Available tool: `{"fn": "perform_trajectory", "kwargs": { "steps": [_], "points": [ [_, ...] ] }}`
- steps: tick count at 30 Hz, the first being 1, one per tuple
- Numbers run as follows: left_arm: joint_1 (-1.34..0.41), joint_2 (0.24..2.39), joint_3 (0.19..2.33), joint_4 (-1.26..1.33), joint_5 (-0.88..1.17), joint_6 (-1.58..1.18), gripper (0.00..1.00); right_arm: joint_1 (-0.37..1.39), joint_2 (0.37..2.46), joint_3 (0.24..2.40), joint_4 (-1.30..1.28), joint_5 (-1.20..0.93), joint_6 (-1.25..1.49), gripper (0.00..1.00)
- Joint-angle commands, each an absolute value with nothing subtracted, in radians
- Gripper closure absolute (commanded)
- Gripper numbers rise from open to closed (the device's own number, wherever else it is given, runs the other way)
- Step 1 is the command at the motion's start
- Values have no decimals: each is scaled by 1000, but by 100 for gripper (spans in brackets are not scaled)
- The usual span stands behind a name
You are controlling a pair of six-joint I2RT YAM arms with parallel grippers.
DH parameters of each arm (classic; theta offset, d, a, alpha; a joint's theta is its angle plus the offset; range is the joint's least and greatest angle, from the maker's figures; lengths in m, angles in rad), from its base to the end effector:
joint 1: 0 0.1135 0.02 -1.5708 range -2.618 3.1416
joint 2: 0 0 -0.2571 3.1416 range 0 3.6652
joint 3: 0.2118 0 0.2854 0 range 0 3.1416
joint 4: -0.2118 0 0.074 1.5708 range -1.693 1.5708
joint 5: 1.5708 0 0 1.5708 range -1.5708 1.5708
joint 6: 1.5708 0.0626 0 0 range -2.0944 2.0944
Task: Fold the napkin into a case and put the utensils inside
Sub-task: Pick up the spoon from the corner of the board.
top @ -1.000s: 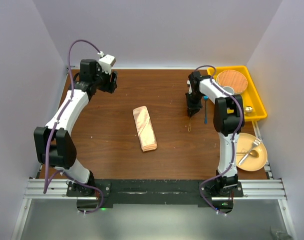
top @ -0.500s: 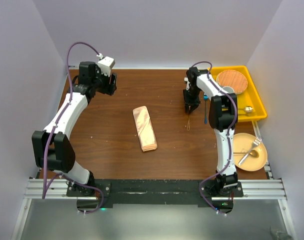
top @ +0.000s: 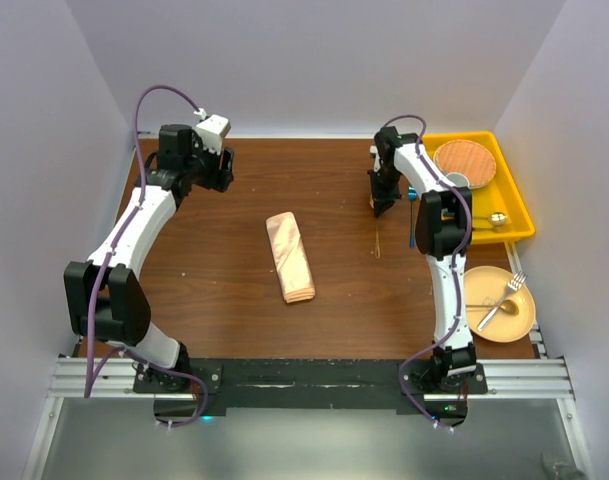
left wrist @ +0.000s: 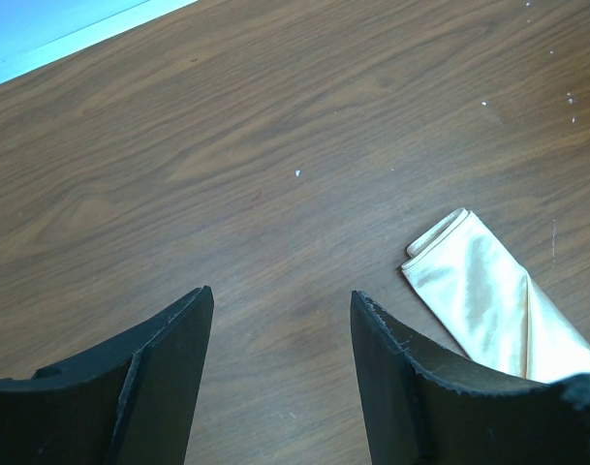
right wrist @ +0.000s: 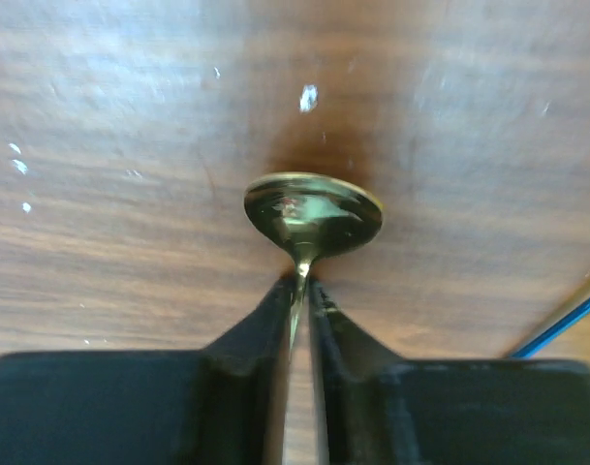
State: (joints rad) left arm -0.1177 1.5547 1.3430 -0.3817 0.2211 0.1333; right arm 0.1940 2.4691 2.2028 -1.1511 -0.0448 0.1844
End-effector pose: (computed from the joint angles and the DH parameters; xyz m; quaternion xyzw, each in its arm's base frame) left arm 0.4088 -0.0622 0.2951 0.1612 0.8642 -0.0938 0.4674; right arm 0.5165 0.1043 0.1232 -0.0065 0.9968 0.0363 0.0710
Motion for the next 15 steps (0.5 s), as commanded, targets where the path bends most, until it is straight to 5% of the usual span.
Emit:
{"fn": "perform_trajectory", "kwargs": {
  "steps": [1,9,15],
  "points": [
    [-109,1520,1341,-344,233,140,36,184,2517,2203,-1061,-121,172,99],
    [-109,1483,1290,-328,230,120,25,303,2283,2170,-925,-270,305,100],
    [-109,1448,1227,-296,212,81,2,426,2211,2210,-844,-304,371,100]
  ]
}}
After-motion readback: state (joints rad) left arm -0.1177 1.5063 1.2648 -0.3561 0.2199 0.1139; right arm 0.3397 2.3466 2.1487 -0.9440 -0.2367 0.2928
